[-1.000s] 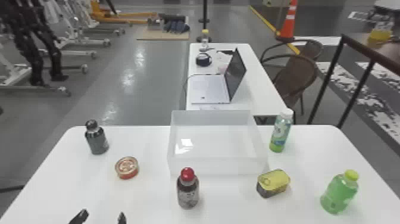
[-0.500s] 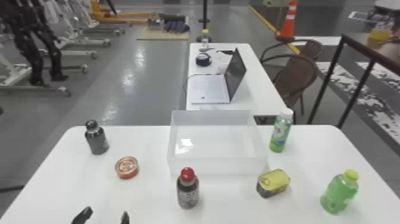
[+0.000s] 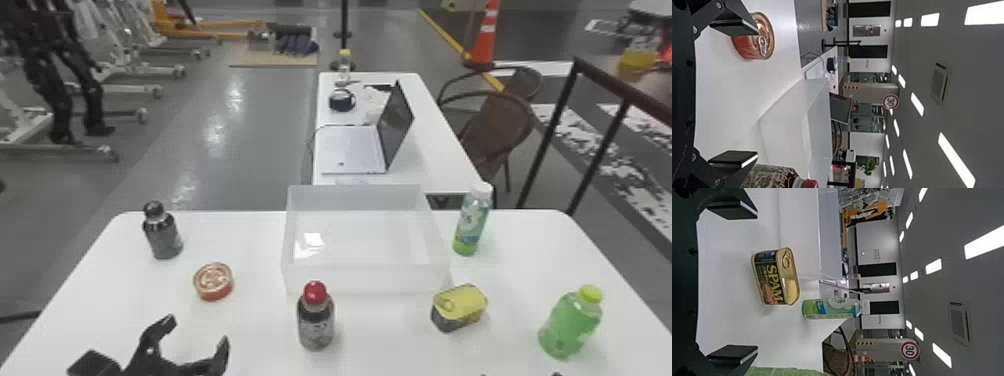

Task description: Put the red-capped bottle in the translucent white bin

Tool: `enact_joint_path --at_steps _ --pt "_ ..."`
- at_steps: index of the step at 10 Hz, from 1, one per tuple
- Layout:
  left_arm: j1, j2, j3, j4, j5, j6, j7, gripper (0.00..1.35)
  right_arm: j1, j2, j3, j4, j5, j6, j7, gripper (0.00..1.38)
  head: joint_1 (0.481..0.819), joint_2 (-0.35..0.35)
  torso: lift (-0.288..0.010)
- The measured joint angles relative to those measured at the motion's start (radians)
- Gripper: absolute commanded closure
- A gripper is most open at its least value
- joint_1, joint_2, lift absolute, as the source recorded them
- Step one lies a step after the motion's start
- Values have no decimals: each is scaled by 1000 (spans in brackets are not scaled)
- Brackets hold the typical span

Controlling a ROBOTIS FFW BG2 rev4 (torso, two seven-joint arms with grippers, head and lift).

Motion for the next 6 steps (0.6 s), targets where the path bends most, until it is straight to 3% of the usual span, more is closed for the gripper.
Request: enact_joint_path --at_steps 4,6 --pt "-186 1 48 77 -82 156 -370 182 -38 0 -1 26 0 -33 0 94 549 0 -100" --pt "-268 11 34 130 -89 232 -490 182 -49 0 -1 33 0 -42 0 94 549 0 -100"
